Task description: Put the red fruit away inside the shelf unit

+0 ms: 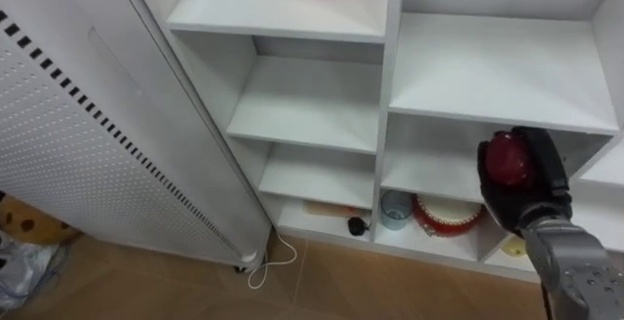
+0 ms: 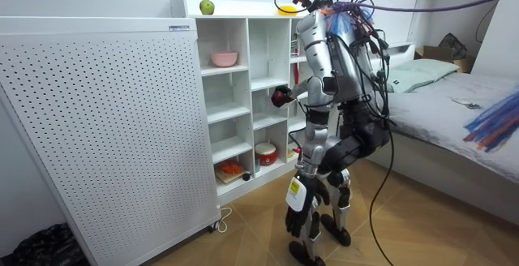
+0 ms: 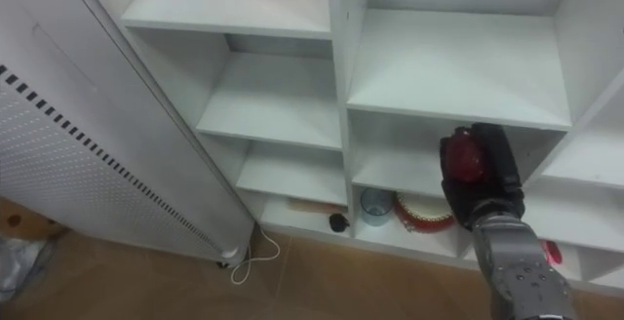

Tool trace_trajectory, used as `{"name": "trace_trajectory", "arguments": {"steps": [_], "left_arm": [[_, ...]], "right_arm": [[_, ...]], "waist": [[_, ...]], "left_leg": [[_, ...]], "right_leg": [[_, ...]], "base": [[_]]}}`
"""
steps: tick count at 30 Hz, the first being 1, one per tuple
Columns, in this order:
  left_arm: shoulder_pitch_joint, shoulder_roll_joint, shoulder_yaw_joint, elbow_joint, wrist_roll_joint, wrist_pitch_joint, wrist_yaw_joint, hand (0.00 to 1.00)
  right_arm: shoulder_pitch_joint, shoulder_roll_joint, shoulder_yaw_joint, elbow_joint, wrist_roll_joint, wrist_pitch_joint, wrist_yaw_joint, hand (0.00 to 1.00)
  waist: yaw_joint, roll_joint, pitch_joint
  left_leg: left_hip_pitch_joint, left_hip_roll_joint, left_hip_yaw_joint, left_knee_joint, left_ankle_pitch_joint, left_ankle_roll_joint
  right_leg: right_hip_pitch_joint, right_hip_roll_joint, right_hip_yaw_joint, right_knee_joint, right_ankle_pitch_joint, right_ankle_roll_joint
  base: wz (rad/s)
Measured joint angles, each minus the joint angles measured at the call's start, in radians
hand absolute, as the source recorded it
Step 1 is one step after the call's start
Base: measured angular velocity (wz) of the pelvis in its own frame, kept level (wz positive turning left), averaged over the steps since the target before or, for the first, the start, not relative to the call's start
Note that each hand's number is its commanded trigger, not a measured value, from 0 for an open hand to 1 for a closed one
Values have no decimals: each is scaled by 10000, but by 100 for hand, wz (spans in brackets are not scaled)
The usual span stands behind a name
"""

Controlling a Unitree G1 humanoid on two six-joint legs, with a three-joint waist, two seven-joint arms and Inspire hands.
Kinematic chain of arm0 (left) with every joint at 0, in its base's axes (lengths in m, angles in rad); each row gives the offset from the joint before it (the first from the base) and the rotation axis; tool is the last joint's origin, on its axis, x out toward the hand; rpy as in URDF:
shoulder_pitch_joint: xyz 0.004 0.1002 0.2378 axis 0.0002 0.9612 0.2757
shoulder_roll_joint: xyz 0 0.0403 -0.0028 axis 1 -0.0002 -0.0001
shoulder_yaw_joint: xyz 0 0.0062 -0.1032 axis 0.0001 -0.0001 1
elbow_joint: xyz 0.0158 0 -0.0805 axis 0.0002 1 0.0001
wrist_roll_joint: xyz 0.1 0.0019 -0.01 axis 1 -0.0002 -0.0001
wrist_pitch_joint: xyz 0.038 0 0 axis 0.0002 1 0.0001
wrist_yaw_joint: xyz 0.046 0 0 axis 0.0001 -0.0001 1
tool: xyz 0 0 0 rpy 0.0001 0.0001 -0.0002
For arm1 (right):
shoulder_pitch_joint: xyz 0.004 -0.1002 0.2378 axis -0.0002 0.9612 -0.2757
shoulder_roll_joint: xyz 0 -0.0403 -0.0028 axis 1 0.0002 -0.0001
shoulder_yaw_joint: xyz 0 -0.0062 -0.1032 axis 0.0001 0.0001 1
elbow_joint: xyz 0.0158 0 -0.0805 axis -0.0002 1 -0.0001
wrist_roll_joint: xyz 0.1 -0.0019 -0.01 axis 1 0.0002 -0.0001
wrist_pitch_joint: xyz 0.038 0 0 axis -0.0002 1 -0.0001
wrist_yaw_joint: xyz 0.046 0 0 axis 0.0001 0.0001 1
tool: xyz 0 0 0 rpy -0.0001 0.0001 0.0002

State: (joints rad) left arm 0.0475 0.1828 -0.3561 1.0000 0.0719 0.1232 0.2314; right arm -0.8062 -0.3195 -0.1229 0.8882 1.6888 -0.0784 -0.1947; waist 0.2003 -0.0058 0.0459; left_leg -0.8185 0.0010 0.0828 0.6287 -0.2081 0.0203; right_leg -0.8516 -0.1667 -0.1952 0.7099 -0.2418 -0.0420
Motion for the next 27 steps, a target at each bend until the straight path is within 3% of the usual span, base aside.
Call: {"name": "trace_trajectory", "arguments": {"steps": [3, 11, 27], "left_arm": [[105, 0, 23, 12, 38, -11, -2, 0], [347, -10, 285, -32, 393, -15, -18, 0], [521, -12, 380, -171, 488, -71, -84, 0]], "right_arm": [[-39, -5, -385, -77, 113, -315, -382, 0], [-129, -23, -761, -198, 81, -688, -1261, 0], [-128, -97, -1371, -372, 104, -948, -1984, 0]], "waist": [[14, 105, -66], [72, 328, -204], [228, 448, -162]], "left_leg": [[2, 24, 40, 43, -6, 8], [34, 77, 260, 79, -1, 21], [52, 17, 266, -34, -7, 22]], "right_leg": [[-2, 16, 30, 20, 8, -12], [3, 86, 12, 52, 23, -35], [-63, 86, 180, 164, -75, 0]], "base": [[0], [-1], [1]]}}
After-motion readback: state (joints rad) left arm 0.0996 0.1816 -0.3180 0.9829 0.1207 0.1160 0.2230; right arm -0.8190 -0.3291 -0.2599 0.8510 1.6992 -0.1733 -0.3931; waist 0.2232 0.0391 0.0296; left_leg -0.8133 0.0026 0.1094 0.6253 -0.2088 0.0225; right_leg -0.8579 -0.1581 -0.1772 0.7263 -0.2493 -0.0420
